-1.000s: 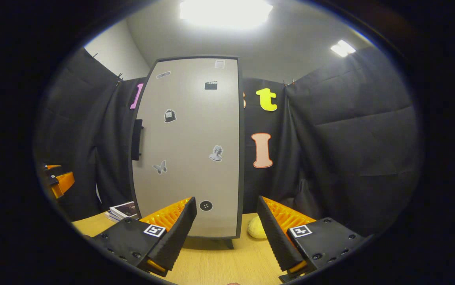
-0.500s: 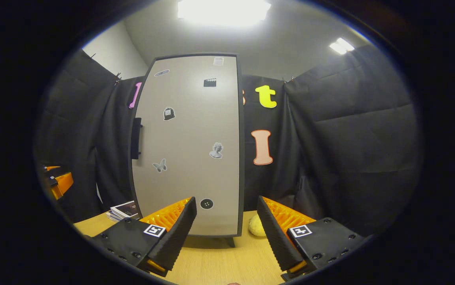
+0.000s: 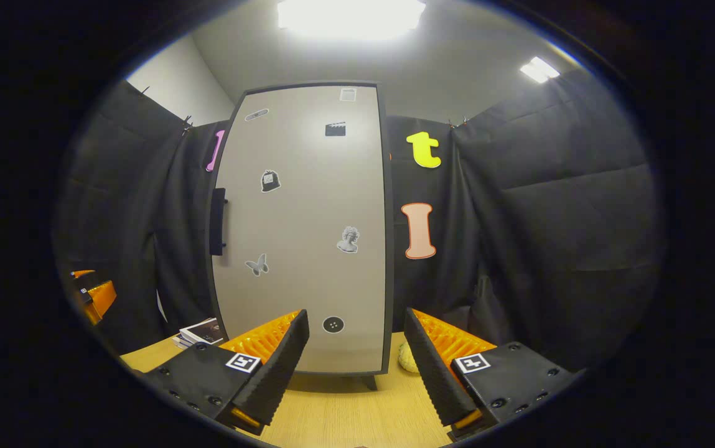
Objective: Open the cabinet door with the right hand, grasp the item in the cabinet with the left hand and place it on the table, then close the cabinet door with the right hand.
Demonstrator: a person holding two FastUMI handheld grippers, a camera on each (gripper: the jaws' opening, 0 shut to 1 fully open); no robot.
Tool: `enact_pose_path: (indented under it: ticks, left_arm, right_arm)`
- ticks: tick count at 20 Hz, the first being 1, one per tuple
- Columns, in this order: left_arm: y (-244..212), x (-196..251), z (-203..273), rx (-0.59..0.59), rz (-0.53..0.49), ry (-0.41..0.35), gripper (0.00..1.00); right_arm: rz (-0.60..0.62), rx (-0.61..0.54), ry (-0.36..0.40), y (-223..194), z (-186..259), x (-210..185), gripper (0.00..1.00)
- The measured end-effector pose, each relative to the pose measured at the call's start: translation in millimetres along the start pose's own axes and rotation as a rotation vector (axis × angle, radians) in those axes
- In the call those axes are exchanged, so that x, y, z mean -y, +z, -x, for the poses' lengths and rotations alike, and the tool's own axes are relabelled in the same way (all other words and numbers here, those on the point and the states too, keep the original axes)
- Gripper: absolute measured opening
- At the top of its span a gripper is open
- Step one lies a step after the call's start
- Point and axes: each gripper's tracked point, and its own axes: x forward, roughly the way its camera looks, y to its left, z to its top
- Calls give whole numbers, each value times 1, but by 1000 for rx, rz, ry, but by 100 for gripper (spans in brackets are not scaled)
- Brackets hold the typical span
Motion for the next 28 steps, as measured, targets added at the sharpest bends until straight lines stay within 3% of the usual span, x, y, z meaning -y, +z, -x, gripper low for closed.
enact_pose_path:
  ticks: [15, 28]
  left_arm:
    - [-17, -99, 37, -31, -34, 164, 83]
    - [-32, -188, 72, -55, -58, 312, 83]
  right_arm:
    - [-36, 36, 154, 68, -57, -96, 98]
    - [-98, -27, 237, 77, -125, -185, 97]
